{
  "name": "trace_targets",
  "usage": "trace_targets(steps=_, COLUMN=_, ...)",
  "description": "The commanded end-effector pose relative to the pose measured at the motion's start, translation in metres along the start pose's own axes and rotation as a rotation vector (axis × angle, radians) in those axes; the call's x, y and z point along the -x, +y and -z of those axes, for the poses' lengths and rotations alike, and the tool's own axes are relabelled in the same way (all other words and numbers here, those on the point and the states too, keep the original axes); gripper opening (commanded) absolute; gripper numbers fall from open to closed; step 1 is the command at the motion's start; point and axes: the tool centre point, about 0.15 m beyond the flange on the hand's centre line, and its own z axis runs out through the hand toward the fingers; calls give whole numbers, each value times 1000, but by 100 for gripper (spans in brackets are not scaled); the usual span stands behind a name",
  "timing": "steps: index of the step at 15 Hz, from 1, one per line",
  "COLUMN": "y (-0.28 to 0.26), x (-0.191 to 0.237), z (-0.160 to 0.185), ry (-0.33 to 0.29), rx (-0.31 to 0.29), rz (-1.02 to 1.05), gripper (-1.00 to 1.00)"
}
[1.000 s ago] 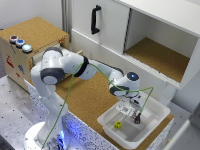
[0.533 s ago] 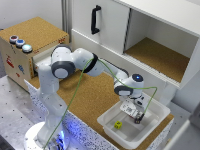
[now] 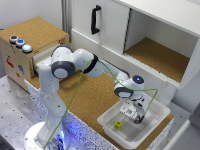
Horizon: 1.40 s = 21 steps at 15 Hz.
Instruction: Grasp the pink block
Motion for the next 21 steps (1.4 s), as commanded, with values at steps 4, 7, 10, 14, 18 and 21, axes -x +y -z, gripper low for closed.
trace_targets(steps=4, y=-22, x=-6, z=79, ry=128, rx=20, rz=-24, gripper=-100)
trace_targets(steps=7, y=-35, x=-15, z=125, ry=209, rx=36, rz=-37, gripper=-100)
trace_targets(steps=10, y=-64, x=-33, z=179, ry=285, rx=45, rz=1, gripper=-100)
trace_targets(steps=14, y=-122, x=-49, z=205, ry=307, rx=21, rz=72, gripper=-100)
trace_targets(steps=18, y=-220, x=-52, z=211, ry=281, rx=-35, rz=160, gripper=-100)
trace_targets(steps=21, y=-293, x=-50, z=228, ry=281, rx=-75, rz=245, gripper=-100)
